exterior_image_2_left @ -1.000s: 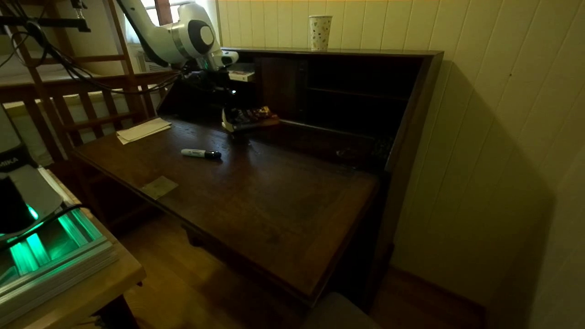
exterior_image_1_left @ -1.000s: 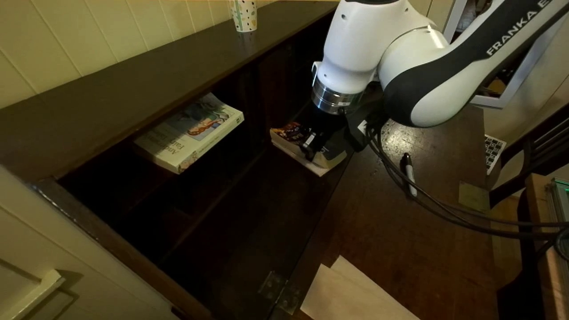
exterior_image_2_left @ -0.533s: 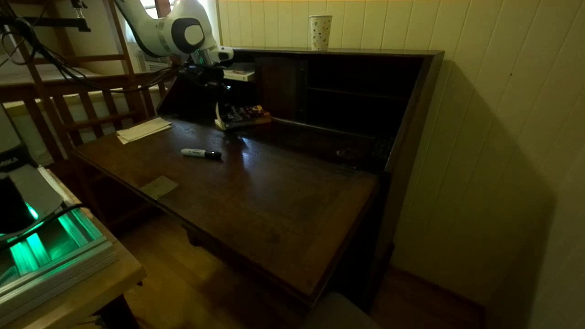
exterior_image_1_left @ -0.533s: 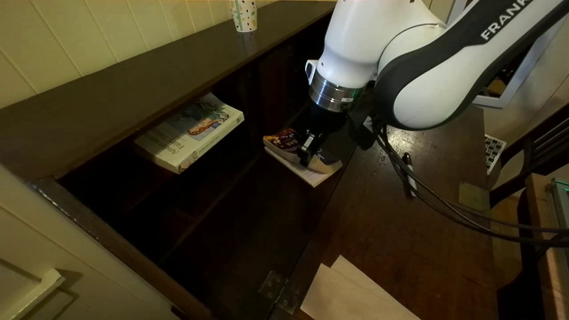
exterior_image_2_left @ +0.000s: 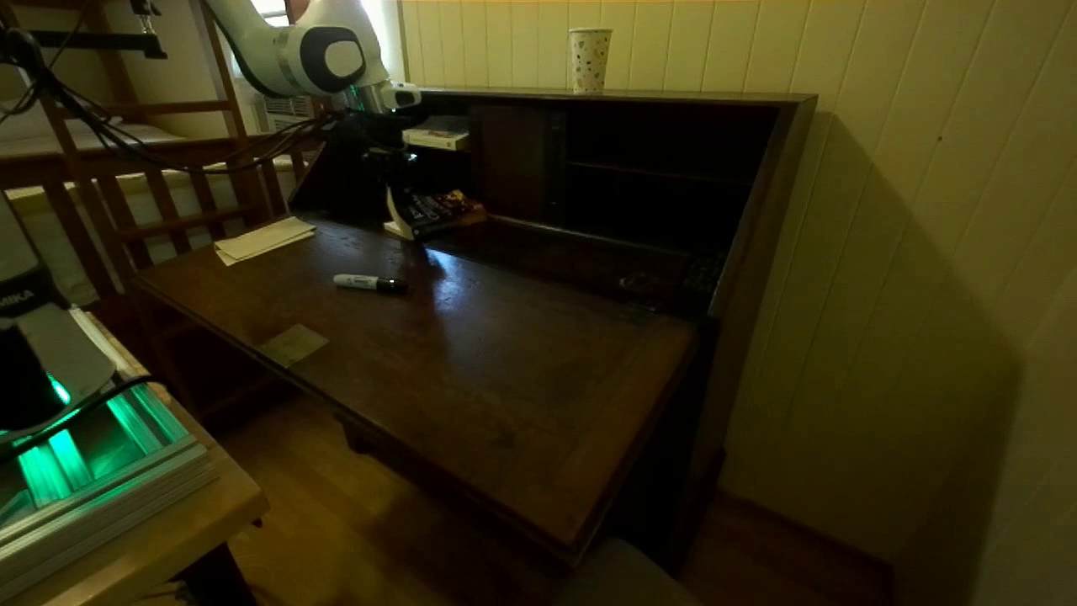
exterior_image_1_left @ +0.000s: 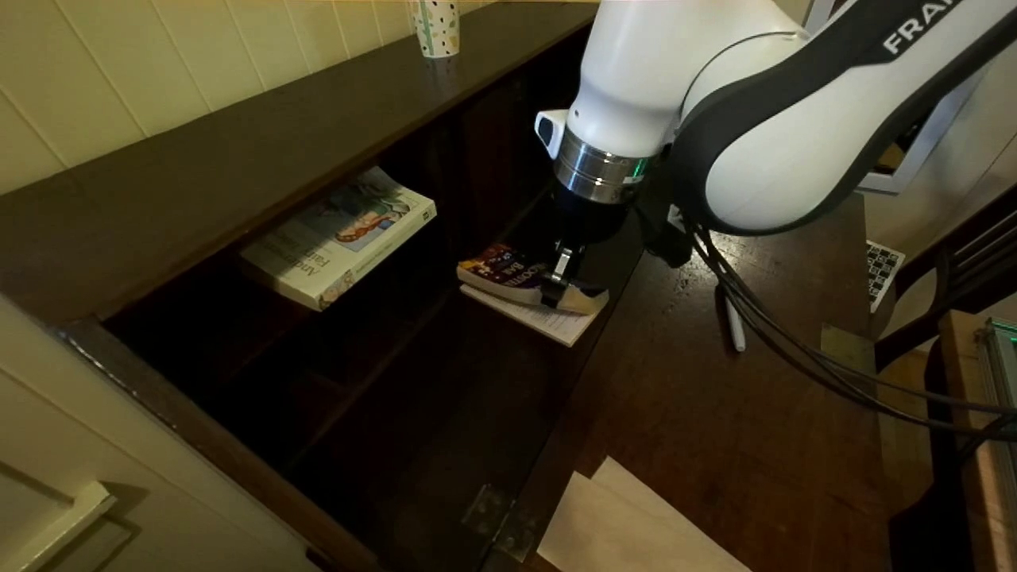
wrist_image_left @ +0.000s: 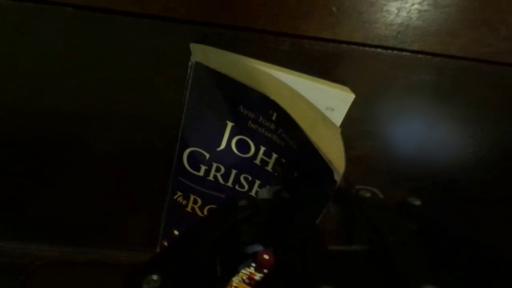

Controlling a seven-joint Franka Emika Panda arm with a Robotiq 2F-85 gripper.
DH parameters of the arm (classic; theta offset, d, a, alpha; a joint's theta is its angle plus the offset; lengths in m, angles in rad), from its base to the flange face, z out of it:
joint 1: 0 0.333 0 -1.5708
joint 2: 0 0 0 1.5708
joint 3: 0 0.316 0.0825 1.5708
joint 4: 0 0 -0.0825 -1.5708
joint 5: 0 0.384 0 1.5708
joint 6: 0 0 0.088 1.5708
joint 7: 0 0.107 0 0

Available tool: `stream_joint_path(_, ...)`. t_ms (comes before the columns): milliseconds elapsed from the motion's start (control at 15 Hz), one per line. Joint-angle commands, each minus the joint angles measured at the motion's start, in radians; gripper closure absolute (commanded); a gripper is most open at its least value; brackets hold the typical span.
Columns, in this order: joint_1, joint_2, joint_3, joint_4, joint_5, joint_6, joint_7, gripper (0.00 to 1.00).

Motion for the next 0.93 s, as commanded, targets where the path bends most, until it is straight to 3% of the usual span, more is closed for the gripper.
stream_joint_path(0, 0.000, -0.025, 0.001, 0.001, 0.079, -0.114, -0.139, 0.94)
stream_joint_path(400, 0.103, -0.008, -0.125, 0.038, -0.130, -0.242, -0.001, 0.94)
stream_joint_path(867, 0.268, -0.005, -0.251, 0.050, -0.589, -0.238, 0.416, 0.94)
